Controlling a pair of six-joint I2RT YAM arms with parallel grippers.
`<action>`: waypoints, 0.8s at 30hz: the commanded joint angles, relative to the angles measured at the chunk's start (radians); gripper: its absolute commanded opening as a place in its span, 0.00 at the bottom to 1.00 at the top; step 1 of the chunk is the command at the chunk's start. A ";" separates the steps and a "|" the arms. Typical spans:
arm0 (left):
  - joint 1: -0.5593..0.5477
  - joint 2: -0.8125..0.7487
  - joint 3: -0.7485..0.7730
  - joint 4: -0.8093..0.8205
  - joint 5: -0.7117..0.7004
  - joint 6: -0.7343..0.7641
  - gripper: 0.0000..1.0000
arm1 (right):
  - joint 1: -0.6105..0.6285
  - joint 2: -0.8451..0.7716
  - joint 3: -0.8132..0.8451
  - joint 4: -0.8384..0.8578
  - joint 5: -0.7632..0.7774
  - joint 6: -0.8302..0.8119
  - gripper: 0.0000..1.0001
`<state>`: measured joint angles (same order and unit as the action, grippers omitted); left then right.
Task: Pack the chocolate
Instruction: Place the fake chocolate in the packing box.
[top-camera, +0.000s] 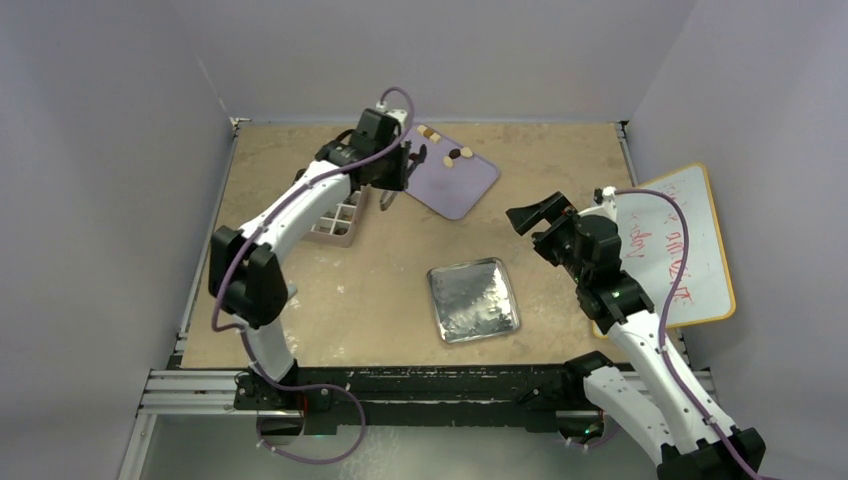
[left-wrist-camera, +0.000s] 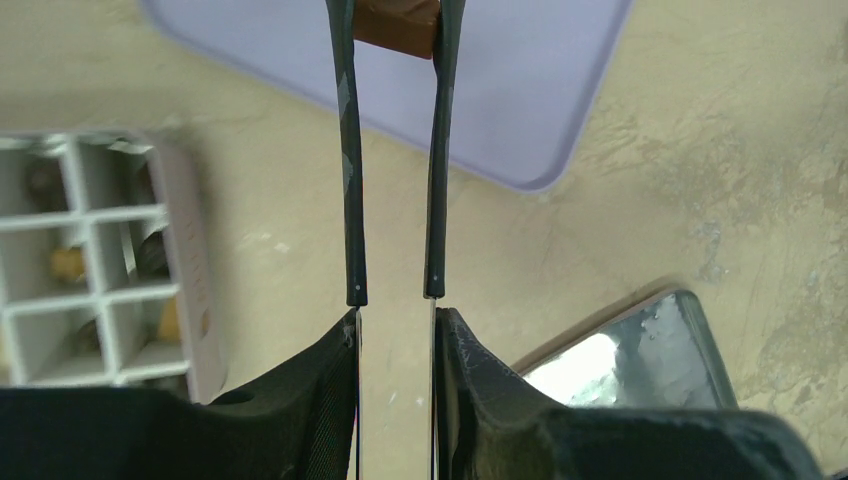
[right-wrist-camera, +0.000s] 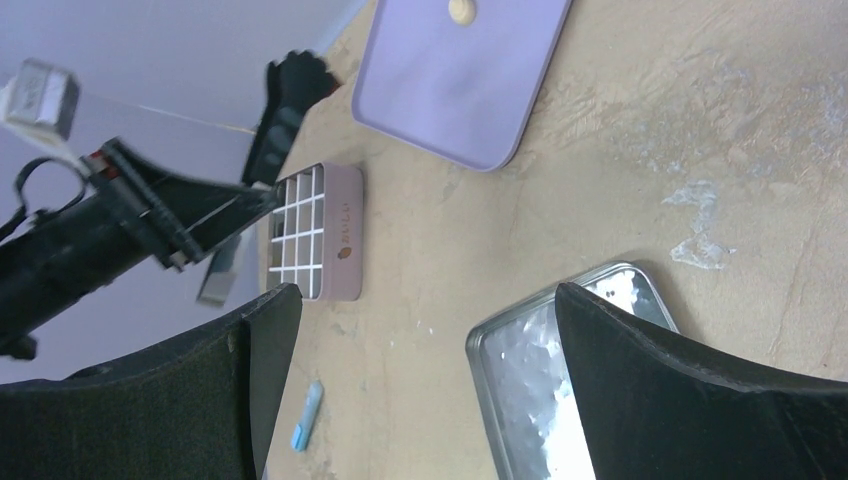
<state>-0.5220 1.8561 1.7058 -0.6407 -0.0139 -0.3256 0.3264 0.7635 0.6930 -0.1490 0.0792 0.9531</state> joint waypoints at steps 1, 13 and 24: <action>0.085 -0.190 -0.111 -0.038 -0.039 -0.065 0.26 | 0.006 -0.007 -0.008 0.050 -0.018 -0.001 0.99; 0.212 -0.371 -0.333 -0.149 -0.165 -0.131 0.25 | 0.015 0.016 -0.002 0.047 -0.026 -0.020 0.99; 0.234 -0.384 -0.401 -0.162 -0.219 -0.152 0.25 | 0.014 0.035 0.005 0.057 -0.039 -0.027 0.99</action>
<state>-0.2985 1.5211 1.3140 -0.8124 -0.2016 -0.4545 0.3355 0.7994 0.6884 -0.1265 0.0498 0.9440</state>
